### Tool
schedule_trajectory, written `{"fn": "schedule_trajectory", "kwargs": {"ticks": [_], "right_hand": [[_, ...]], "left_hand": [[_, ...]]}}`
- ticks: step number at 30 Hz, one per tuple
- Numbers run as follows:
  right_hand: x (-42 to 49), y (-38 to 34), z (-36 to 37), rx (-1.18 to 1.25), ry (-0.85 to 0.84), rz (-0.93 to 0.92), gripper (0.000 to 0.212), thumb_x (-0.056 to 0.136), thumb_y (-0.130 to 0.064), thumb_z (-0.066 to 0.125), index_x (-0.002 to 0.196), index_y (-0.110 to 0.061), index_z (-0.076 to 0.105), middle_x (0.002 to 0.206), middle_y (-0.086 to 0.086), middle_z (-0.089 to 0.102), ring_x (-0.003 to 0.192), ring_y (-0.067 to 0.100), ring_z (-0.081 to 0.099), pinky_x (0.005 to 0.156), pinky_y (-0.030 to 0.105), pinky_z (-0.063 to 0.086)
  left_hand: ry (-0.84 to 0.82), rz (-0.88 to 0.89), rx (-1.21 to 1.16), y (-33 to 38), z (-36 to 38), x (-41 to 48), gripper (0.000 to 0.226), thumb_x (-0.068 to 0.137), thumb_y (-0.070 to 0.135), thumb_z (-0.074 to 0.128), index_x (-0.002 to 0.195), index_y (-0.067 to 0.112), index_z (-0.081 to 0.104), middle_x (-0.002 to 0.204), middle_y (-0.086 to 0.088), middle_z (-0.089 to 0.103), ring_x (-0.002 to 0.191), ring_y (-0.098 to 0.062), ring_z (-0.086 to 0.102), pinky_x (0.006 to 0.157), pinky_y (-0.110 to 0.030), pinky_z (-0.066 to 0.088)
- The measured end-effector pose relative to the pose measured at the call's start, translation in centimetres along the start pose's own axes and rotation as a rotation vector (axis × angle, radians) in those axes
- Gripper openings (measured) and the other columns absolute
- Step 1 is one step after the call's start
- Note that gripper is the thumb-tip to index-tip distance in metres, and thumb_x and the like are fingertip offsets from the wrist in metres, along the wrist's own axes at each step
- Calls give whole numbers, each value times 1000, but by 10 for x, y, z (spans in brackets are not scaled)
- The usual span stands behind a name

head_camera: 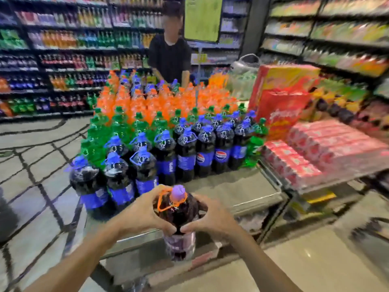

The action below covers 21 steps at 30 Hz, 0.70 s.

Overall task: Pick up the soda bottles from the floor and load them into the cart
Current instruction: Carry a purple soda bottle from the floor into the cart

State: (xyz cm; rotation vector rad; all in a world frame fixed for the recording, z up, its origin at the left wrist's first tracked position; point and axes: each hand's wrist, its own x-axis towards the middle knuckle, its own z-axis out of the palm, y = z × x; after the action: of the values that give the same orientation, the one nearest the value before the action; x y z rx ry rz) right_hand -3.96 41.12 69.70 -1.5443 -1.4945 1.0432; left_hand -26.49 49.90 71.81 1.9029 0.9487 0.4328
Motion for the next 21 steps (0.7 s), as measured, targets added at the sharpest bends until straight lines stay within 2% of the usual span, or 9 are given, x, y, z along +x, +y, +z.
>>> {"fn": "schedule_trajectory", "kwargs": {"ticks": [4,7,9,13,14,16,17,18,21], "right_hand": [[-57,39,-88,-5,247,79,75,57,-33,101,126,-32,70,113,-18,77,109,1,71,97,29,56],[-106,62,-151,-8,405,132,74,61,-24,100,129,-31,70,115,-14,77,111,5,71,101,34,56],[-135,72,-188,-36,476,140,73,62,-31,99,129,-36,69,115,-16,76,111,3,71,102,37,56],[-191,94,-242,-71,626,199,80,60,-39,98,134,-41,66,118,-19,75,112,0,69,103,37,55],[-204,99,-252,-66,664,219,81,59,-40,98,133,-40,66,119,-19,74,112,0,69,104,38,55],[-226,111,-272,-65,739,248,78,59,-39,97,132,-38,68,119,-18,75,113,2,69,104,40,55],[-235,116,-280,-63,769,258,77,60,-38,97,132,-37,69,119,-17,75,114,4,69,103,41,56],[-243,122,-289,-62,799,274,75,60,-37,97,130,-37,69,119,-15,76,114,6,70,103,43,56],[-260,139,-314,-70,885,326,70,61,-36,96,126,-37,71,117,-15,76,112,7,70,102,45,56]], "left_hand": [[-177,140,26,57,77,77,85,50,9,101,123,25,59,114,4,73,106,-12,70,97,-33,55],[-301,251,38,105,143,119,86,51,9,101,124,25,58,114,5,74,105,-12,71,96,-32,56],[-346,283,22,130,185,141,86,52,4,100,124,25,59,112,8,75,104,-9,71,95,-29,55],[-477,382,-25,181,258,171,88,47,20,103,124,30,62,118,6,74,111,-13,70,100,-45,55],[-519,403,-34,194,275,175,84,50,13,102,121,29,62,115,11,75,108,-9,71,98,-39,57],[-610,431,-69,220,309,184,74,58,-12,92,113,27,61,100,25,75,94,6,70,84,-17,56],[-660,437,-74,230,324,190,72,59,-17,88,109,27,61,95,28,74,89,9,69,78,-10,53],[-701,456,-62,238,338,198,70,60,-17,88,108,27,63,96,26,75,89,8,70,79,-11,53],[-803,499,-37,253,376,234,79,56,1,98,122,28,64,117,6,75,110,-12,71,101,-37,55]]}}
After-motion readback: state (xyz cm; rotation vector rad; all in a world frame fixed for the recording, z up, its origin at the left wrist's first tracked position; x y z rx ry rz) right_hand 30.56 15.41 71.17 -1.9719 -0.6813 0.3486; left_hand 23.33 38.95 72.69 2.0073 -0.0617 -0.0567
